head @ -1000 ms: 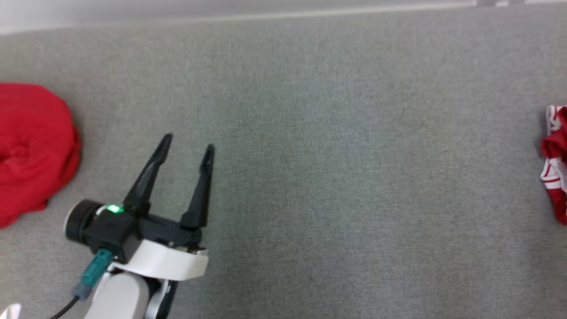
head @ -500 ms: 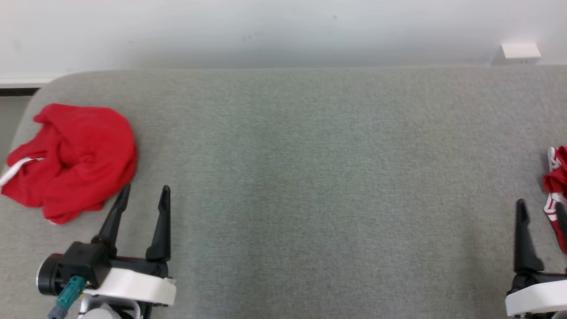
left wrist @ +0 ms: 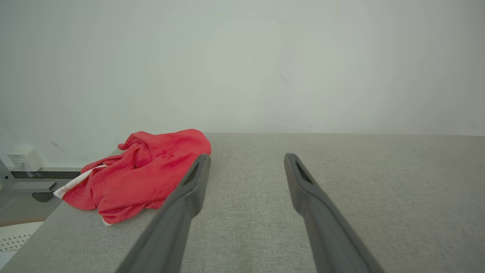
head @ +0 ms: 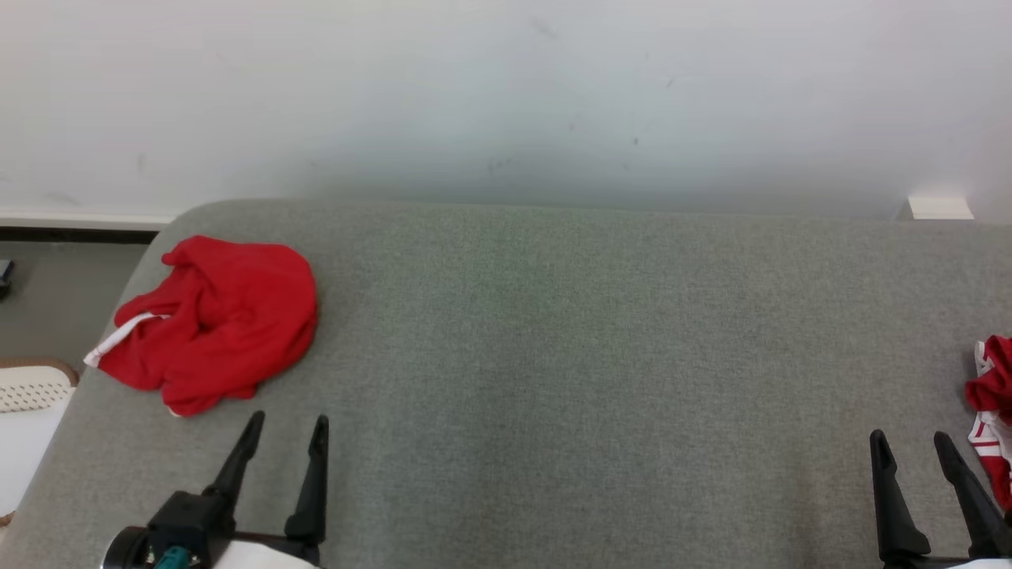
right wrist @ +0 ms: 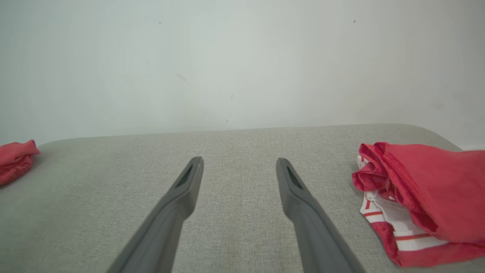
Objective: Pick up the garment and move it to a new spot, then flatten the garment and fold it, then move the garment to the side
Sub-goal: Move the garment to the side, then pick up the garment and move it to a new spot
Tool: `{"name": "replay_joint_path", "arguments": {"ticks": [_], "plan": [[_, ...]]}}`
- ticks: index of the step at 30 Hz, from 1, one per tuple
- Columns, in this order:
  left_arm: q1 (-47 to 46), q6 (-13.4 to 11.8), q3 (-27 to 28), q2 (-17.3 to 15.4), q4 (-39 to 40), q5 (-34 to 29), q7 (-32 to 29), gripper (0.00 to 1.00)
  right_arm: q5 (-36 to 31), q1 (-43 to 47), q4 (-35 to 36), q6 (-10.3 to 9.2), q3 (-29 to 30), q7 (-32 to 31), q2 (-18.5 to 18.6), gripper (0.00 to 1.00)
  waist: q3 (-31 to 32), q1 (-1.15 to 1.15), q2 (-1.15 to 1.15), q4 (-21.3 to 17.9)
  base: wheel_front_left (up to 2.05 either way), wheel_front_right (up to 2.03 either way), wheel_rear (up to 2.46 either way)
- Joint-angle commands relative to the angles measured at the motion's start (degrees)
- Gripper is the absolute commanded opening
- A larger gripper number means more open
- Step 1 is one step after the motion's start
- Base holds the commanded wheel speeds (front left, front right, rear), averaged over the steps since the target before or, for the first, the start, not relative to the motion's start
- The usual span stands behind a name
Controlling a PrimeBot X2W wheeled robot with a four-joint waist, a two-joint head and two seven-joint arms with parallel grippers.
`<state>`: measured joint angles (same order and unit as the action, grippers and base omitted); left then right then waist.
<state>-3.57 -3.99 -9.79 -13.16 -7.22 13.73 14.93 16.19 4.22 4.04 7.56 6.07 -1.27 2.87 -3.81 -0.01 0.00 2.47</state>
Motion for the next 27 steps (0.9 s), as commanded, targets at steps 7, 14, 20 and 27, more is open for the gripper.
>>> {"name": "replay_joint_path", "arguments": {"ticks": [7, 14, 20, 27], "plan": [[2.6, -0.1, -1.1, 0.2, -1.2, -0.2, -0.5, 1.0, -0.4, 4.2, 3.1, -0.16, -0.2, -1.7, 0.1, 1.0, 4.1, 0.01, 0.0, -1.1, 0.0, 0.0, 0.0], [2.4, -0.3, -1.3, -0.1, -1.9, 0.4, -0.6, 1.0, -0.6, 5.1, 5.0, -0.16, 0.3, -2.7, 0.1, 1.0, 4.3, 0.01, 0.0, -1.6, 0.0, 0.0, 0.0], [1.7, -0.4, -1.4, -0.4, -2.5, 0.5, -0.6, 1.0, -0.5, 5.1, 5.1, -0.16, 0.6, -3.0, 0.1, 1.0, 4.2, 0.01, 0.0, -1.4, 0.0, 0.0, 0.0], [0.7, -0.5, -1.6, -0.6, -2.5, 0.6, -0.3, 1.0, -1.3, 5.1, 5.2, -0.16, 1.0, -3.1, 0.1, 1.0, 3.7, 0.01, 0.0, -0.3, 0.0, 0.0, 0.0]]}}
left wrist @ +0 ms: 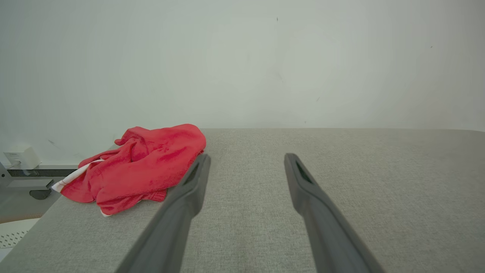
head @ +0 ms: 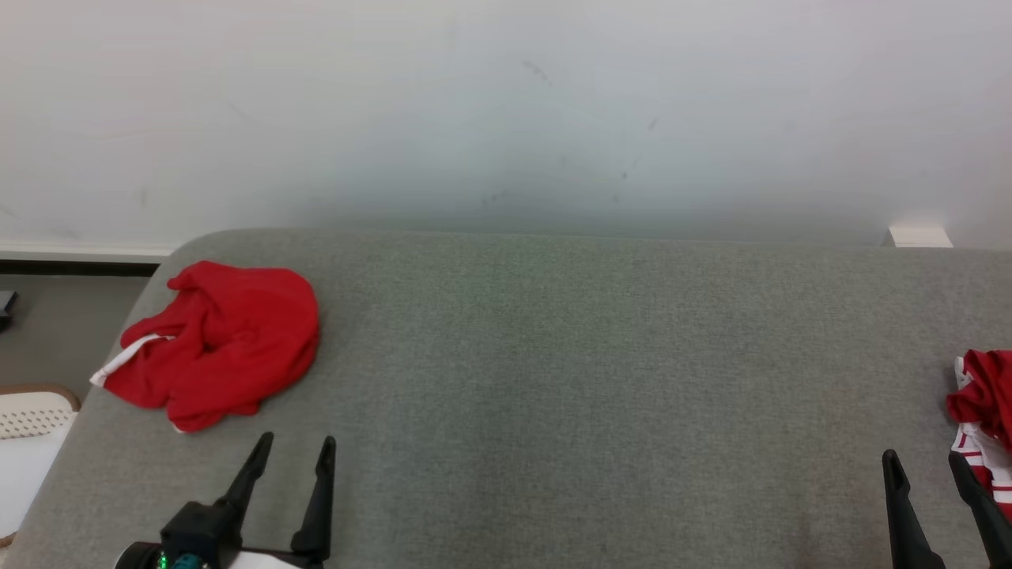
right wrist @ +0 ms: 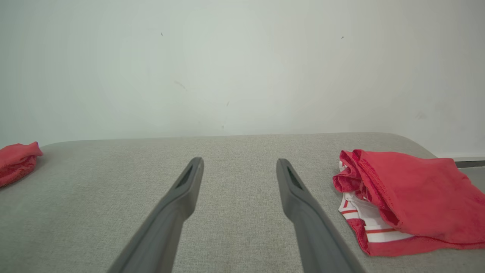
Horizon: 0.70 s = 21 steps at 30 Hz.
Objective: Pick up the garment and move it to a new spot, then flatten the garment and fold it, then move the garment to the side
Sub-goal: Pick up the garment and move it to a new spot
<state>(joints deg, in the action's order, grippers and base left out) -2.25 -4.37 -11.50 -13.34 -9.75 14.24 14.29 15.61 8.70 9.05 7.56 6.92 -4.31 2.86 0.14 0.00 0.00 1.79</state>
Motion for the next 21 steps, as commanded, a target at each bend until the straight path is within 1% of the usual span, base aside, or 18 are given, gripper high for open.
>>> {"name": "replay_joint_path", "arguments": {"ticks": [1, 5, 12, 13, 18, 21], "plan": [[-0.8, -0.2, 0.3, -0.3, 0.1, 0.2, 0.3, 1.0, -0.8, 0.5, 0.4, -0.16, 0.2, -0.2, 0.1, 1.0, -0.4, 0.0, 0.0, 0.9, 0.0, 0.0, 0.0], [-2.2, -0.4, 0.4, -0.2, 0.0, 0.0, 0.4, 1.0, -1.8, 0.0, 1.8, -0.16, -0.3, -0.6, 0.1, 1.0, -1.5, 0.0, 0.0, 3.8, 0.0, 0.0, 0.0], [-4.7, -0.8, 1.5, 0.3, -0.3, 0.2, 0.8, 1.0, -3.1, -1.8, 5.0, -0.16, -1.8, -2.7, 0.1, 1.0, -2.9, 0.0, 0.0, 12.5, 0.0, 0.0, 0.0], [-4.7, -0.8, 1.5, 0.3, -0.3, 0.2, 0.8, 1.0, -3.1, -1.8, 5.0, -0.16, -1.8, -2.7, 0.1, 1.0, -2.9, 0.0, 0.0, 12.5, 0.0, 0.0, 0.0], [-5.6, -0.9, 2.8, 0.3, -0.2, -0.1, 0.9, 1.0, -3.9, -2.8, 6.8, -0.16, -2.6, -4.0, 0.1, 1.0, -3.8, 0.0, 0.0, 18.7, 0.0, 0.0, 0.0], [-5.5, -0.9, 4.0, 0.4, 0.5, -0.4, 0.9, 1.0, -4.4, -3.6, 7.2, -0.16, -3.7, -4.8, 0.1, 1.0, -4.2, 0.0, 0.0, 21.5, 0.0, 0.0, 0.0]]}}
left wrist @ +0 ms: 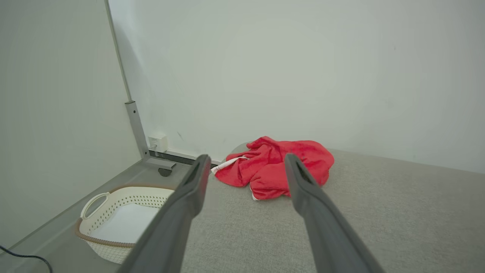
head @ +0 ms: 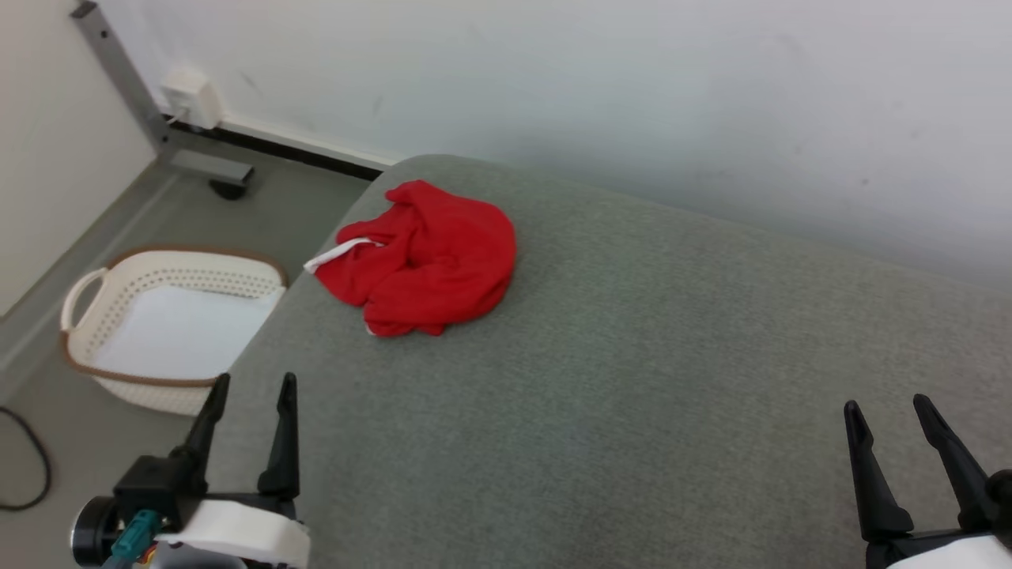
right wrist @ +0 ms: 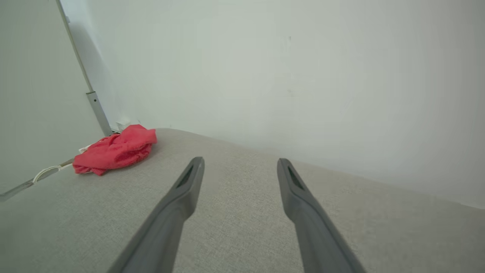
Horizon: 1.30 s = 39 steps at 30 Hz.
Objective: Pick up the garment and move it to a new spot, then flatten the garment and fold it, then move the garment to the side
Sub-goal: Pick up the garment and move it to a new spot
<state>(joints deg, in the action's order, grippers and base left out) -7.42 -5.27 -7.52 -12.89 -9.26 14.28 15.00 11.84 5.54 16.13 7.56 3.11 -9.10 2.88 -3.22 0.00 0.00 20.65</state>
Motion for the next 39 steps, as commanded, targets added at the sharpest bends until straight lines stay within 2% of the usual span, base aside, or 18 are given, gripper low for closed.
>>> {"name": "replay_joint_path", "arguments": {"ticks": [1, 6, 10, 17, 22, 26, 30, 39], "plan": [[-0.2, 0.0, 0.5, 0.0, 0.3, -0.6, 0.2, 1.0, -0.6, -0.8, 0.2, -0.16, -0.2, -0.2, 0.1, 1.0, -0.9, 0.0, 0.0, 3.4, 0.0, 0.0, 0.0], [0.4, 0.4, 2.1, 0.5, 0.8, -1.2, 0.1, 1.0, -0.6, -2.1, 0.1, -0.16, -1.3, -0.6, 0.1, 1.0, -1.4, 0.0, 0.0, 6.1, 0.0, 0.0, 0.0], [-0.5, 1.0, 3.1, 1.0, 0.9, -1.6, 0.2, 1.0, -1.0, -3.3, 0.6, -0.16, -1.4, -0.9, 0.1, 1.0, -2.8, 0.0, 0.0, 6.7, 0.0, 0.0, 0.0], [-6.6, 3.4, 4.3, 2.7, 0.0, -1.6, 0.2, 1.0, -3.4, -7.8, 3.0, -0.16, -2.1, -3.1, 0.1, 1.0, -10.0, 0.0, 0.0, 4.4, 0.0, 0.0, 0.0], [-15.5, 6.7, 5.1, 4.5, -3.6, -0.4, 0.2, 1.0, -5.7, -12.0, 5.4, -0.16, -2.8, -5.1, 0.1, 1.0, -17.3, 0.0, 0.0, 1.9, 0.0, 0.0, 0.0], [-23.9, 9.6, 4.3, 4.7, -10.8, -0.4, 0.1, 1.0, -6.8, -15.4, 6.7, -0.16, -3.4, -5.9, 0.1, 1.0, -22.6, 0.0, 0.0, -0.1, 0.0, 0.0, 0.0], [-31.7, 11.7, 1.9, 4.4, -23.0, 0.5, 0.0, 1.0, -7.2, -17.7, 7.0, -0.16, -3.5, -5.8, 0.1, 1.0, -26.1, 0.0, 0.0, -1.6, 0.0, 0.0, 0.0], [-41.3, 12.7, -1.8, 2.8, -45.4, 3.5, -6.5, 1.0, -7.2, -18.0, 6.0, -0.16, -2.0, -4.4, 0.1, 1.0, -27.7, 0.0, 0.0, -3.7, 0.0, 0.0, 0.0]]}}
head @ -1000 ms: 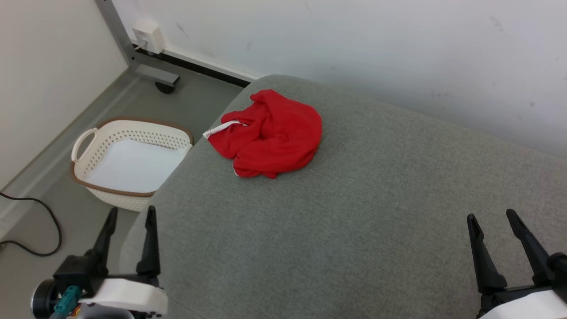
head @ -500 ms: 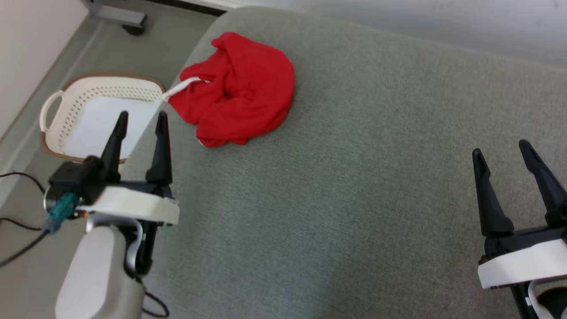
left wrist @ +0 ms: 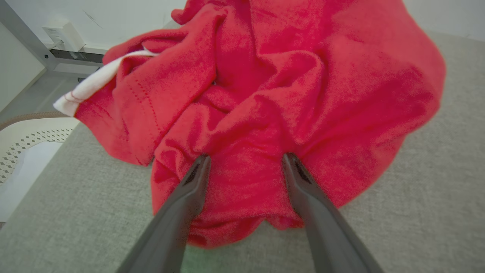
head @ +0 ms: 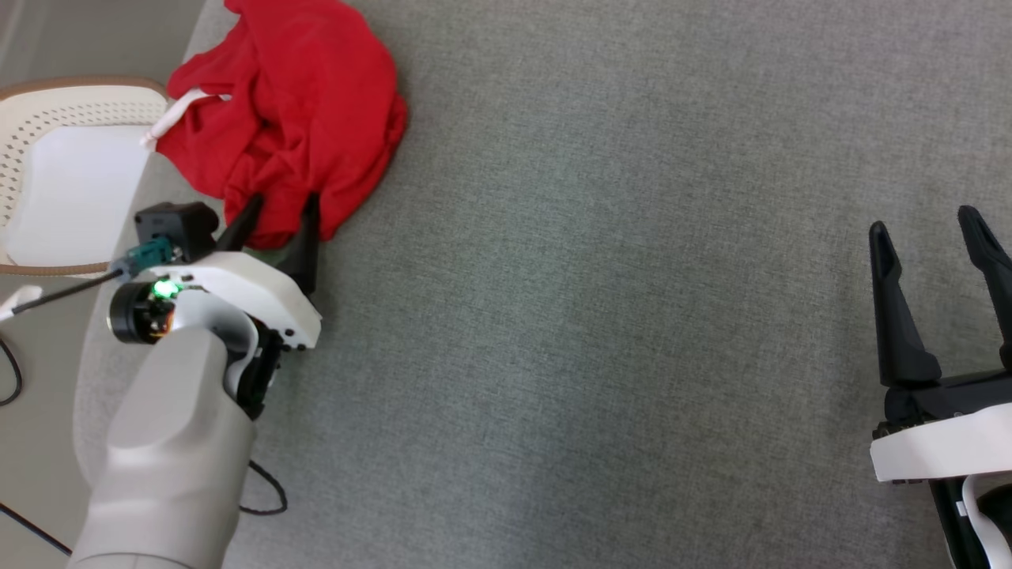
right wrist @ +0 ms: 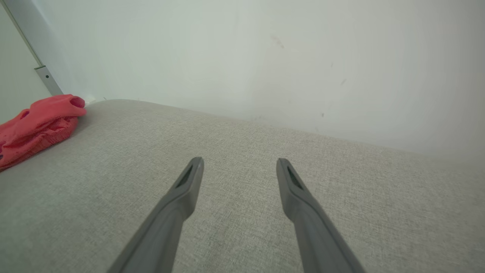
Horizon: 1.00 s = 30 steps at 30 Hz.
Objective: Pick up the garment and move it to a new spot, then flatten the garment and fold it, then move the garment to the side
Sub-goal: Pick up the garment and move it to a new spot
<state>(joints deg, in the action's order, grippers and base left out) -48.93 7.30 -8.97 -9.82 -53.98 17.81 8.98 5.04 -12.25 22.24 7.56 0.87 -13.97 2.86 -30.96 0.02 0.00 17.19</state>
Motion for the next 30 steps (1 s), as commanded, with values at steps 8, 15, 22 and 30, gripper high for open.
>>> {"name": "replay_joint_path", "arguments": {"ticks": [8, 15, 22, 30], "plan": [[-0.9, -0.4, -2.6, -2.5, -5.7, -1.3, 4.4, 0.0, 0.2, 2.0, -1.9, -0.16, 1.2, 1.8, 0.1, 1.0, 4.6, -0.02, 0.0, -0.6, 0.0, 0.0, 0.0], [2.8, -3.0, -1.0, -5.4, 0.9, -2.0, 6.2, 0.0, 1.9, 4.3, -4.0, -0.16, 0.7, 4.0, 0.1, 1.0, 12.3, -0.02, 0.0, -2.1, 0.0, 0.0, 0.0], [12.7, -5.4, 1.0, -6.8, 15.5, -2.4, 6.2, 0.0, 4.8, 7.5, -6.7, -0.16, 0.5, 5.9, 0.1, 1.0, 19.8, -0.02, 0.0, -4.2, 0.0, 0.0, 0.0], [24.1, -7.5, -0.6, -6.1, 33.4, -2.4, 2.3, 0.0, 7.2, 10.8, -8.3, -0.16, -0.1, 7.4, 0.1, 1.0, 23.5, -0.02, 0.0, -7.7, 0.0, 0.0, 0.0]]}}
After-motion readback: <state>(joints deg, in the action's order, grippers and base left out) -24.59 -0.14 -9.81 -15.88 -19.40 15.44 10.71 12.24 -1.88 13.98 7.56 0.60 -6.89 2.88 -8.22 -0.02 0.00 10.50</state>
